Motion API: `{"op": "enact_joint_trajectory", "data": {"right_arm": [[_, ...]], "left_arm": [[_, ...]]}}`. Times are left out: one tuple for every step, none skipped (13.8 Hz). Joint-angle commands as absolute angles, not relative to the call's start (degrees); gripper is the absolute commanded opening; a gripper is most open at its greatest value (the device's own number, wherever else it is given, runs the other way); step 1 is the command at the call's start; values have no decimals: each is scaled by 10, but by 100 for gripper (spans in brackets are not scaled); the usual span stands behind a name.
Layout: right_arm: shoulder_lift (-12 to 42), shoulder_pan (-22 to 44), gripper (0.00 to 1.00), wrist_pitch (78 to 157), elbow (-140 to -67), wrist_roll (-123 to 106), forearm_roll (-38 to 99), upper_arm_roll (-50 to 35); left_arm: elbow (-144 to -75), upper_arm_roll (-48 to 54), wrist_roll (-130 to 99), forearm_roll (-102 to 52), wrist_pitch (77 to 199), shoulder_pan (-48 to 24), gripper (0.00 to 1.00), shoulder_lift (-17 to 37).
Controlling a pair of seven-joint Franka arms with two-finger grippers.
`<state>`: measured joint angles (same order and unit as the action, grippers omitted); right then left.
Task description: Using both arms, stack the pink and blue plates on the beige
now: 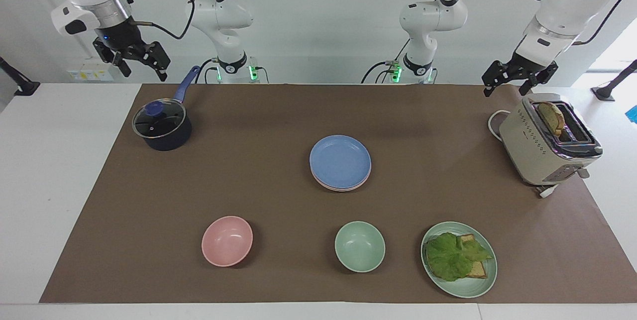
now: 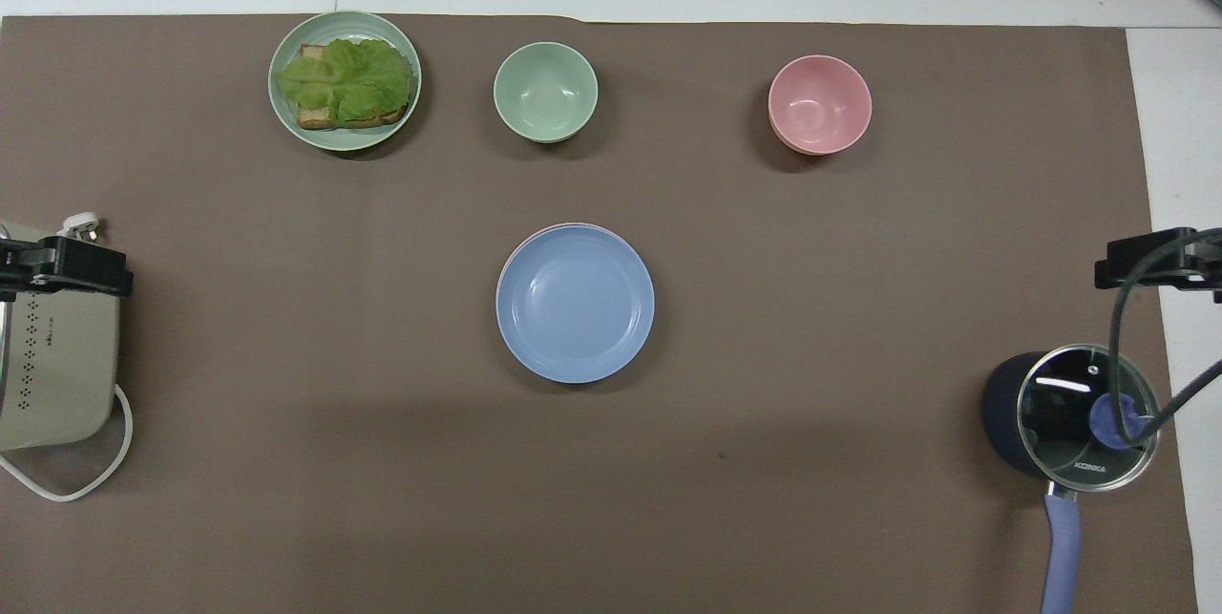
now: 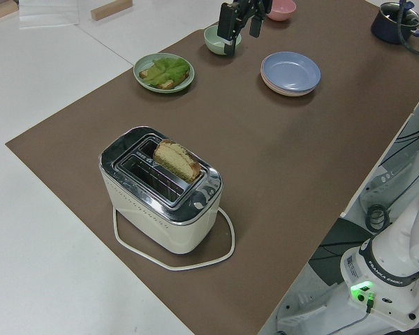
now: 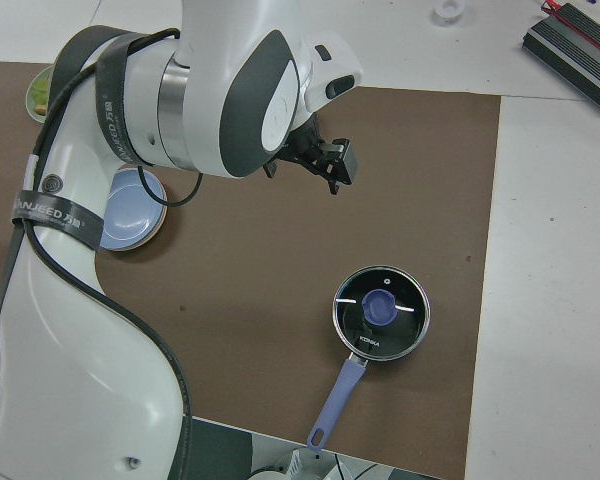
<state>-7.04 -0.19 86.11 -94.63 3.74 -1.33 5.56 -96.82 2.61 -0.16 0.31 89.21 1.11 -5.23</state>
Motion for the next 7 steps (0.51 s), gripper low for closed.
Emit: {"op": "enact_joint_trajectory", "data": {"right_arm": [[-76, -4, 100, 868, -947, 25, -11, 50], [-71, -3, 100, 868, -942, 25, -11, 48], [-71, -2, 100, 868, -942, 24, -11, 48], [-73, -1, 100, 868, -946, 22, -11, 47], [-76, 0, 100, 868, -949, 17, -12, 47], [-76, 3, 100, 868, -948, 5, -11, 42], [-74, 10, 100, 869, -947, 11, -11, 35]], "left_arm": [[-979, 30, -5, 7, 897, 17, 100, -63], [-979, 30, -5, 7, 897, 17, 100, -63], [-979, 30, -5, 7, 897, 17, 100, -63], [-979, 30, -5, 7, 897, 17, 100, -63], [-979, 30, -5, 7, 897, 17, 100, -63], [-979, 30, -5, 7, 897, 17, 100, -63], [-979, 29, -5, 7, 897, 17, 100, -63]]}}
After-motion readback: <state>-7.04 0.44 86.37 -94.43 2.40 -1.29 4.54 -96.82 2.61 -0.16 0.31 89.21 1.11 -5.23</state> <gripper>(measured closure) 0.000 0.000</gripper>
